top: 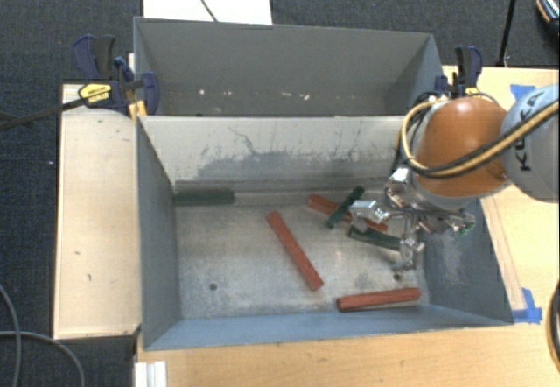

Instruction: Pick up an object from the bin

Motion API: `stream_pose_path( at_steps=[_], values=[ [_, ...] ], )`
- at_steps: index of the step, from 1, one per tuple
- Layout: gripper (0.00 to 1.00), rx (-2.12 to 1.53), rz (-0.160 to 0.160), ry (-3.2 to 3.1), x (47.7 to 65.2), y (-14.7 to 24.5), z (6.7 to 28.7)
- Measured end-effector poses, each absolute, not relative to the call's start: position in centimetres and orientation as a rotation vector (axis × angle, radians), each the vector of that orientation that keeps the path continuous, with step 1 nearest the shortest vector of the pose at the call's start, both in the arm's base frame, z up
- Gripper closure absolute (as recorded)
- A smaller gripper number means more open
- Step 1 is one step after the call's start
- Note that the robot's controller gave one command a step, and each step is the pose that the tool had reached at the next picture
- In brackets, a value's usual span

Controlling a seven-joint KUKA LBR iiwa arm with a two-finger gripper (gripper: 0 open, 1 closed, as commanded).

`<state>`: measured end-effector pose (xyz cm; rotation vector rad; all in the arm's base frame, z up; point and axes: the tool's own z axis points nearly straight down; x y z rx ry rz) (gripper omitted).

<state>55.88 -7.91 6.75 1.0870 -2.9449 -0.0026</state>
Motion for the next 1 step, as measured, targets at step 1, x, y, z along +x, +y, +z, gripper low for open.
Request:
stream_pose_path(
  at_steps=[1],
  values=[
    [0.00, 1.337, 0.004, -2.853, 58.78, -5.37, 13.89]
  ],
)
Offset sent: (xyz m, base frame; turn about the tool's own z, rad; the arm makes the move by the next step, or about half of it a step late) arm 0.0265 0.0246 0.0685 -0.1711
